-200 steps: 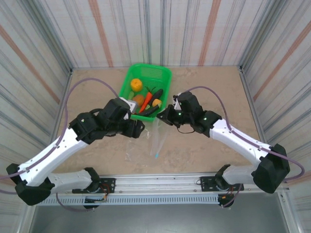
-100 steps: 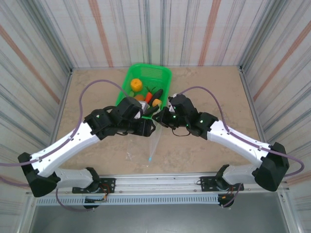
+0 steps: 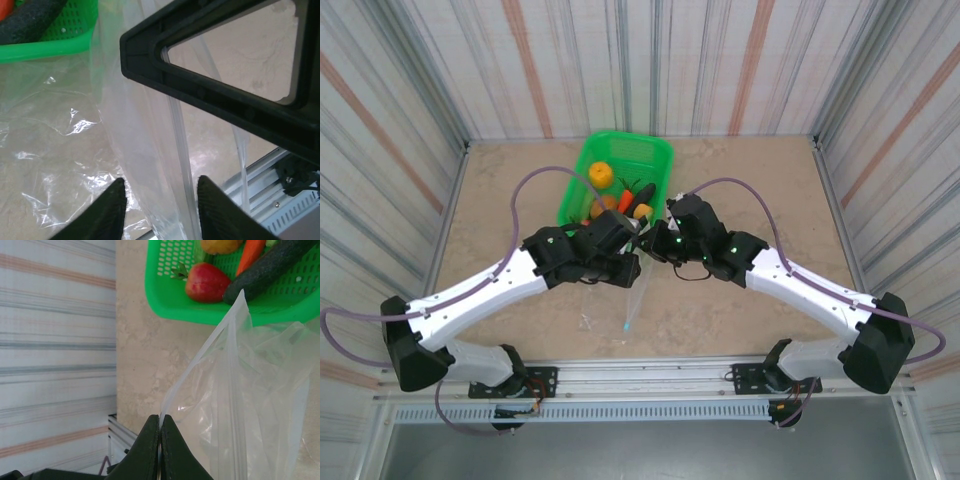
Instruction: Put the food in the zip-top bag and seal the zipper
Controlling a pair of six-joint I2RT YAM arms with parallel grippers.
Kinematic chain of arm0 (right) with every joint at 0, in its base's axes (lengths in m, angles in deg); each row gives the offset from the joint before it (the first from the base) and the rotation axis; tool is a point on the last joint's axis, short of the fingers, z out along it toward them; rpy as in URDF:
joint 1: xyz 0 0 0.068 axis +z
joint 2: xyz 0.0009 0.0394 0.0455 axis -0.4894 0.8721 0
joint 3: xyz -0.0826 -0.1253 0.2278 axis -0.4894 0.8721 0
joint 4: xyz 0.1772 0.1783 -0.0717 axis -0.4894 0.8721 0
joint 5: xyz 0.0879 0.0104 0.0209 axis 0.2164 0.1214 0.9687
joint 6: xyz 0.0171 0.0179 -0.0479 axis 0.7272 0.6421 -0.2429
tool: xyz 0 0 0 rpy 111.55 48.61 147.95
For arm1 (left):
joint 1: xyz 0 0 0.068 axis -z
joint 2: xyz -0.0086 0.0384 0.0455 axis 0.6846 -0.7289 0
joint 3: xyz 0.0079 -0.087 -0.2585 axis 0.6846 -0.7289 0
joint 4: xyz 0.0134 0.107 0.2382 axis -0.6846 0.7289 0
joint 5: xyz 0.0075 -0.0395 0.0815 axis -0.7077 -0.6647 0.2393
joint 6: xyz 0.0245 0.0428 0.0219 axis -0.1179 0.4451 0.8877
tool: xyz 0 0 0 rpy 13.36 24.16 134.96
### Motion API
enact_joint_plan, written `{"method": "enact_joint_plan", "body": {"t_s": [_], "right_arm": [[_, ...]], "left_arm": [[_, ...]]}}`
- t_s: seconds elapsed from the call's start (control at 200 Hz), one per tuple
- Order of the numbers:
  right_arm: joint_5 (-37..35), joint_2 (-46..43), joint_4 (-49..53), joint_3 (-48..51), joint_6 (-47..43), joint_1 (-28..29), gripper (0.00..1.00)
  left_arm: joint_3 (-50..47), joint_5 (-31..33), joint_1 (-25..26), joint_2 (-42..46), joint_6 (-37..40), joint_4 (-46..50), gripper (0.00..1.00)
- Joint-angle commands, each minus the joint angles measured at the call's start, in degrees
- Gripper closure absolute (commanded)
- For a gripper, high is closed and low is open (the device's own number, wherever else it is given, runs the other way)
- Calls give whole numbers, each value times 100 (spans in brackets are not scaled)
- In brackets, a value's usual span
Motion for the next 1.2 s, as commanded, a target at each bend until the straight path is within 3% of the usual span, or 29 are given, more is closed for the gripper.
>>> {"method": "enact_joint_plan", "body": {"t_s": [0.0, 0.561, 0.621, 0.696, 0.791, 1.017, 1.197], "right_arm": [[-189, 71, 80, -96, -105, 32, 91], [-137, 221, 167, -185, -254, 41, 88], [-123, 227, 189, -214, -263, 36, 85], [-158, 226, 210, -224, -261, 47, 81], [-172, 222, 199, -224, -242, 39, 80], [-162, 153, 114, -201, -132, 36, 81], [-180, 136, 93, -169, -114, 37, 81]], "left_arm": [[187, 424, 34, 38, 170, 142, 71], [511, 266, 34, -254, 547, 208, 76], [511, 222, 33, -291, 535, 204, 72], [515, 217, 43, -318, 497, 201, 58], [536, 261, 50, -362, 494, 187, 56], [402, 377, 51, -459, 437, 170, 64], [273, 362, 51, -400, 415, -6, 83]]}}
